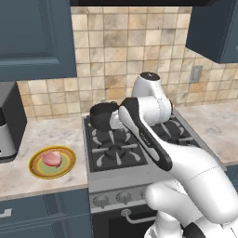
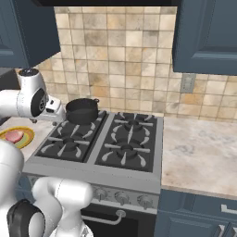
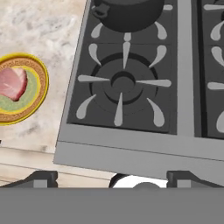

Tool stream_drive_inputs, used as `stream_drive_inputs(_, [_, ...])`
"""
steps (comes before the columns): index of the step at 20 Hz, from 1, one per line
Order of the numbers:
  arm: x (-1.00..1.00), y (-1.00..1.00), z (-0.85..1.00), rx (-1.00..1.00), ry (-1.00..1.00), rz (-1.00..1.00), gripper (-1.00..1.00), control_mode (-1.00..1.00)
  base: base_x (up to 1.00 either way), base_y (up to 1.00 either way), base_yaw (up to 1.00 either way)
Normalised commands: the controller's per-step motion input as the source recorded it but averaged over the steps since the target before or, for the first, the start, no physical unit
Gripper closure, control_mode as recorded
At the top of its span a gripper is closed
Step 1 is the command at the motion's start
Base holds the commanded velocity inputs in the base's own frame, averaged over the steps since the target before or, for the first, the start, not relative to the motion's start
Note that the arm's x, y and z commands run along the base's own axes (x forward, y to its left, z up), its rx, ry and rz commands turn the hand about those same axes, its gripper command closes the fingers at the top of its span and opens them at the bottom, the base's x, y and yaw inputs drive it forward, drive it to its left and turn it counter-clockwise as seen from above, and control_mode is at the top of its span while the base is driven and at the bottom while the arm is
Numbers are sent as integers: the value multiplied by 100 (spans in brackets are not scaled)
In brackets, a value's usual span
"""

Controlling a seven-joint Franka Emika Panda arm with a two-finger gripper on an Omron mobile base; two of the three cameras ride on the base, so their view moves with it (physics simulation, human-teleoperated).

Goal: Retrieve the frozen meat and place it in the pot on a burner. Then turn the burner on.

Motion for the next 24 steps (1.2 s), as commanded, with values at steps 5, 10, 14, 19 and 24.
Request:
stream_drive_inputs(5, [0,49,0,0,1,0,-100,-100,0,0,0])
stream_drive_inputs(10, [-2,51,0,0,2,4,-100,-100,0,0,0])
stream_drive_inputs(14, [-6,44,-3,-4,0,4,-100,-100,0,0,0])
stream_drive_inputs(19, [0,11,-6,-3,0,2,-100,-100,0,0,0])
stream_drive_inputs(24, [0,27,-14,-2,0,2,-100,-100,0,0,0])
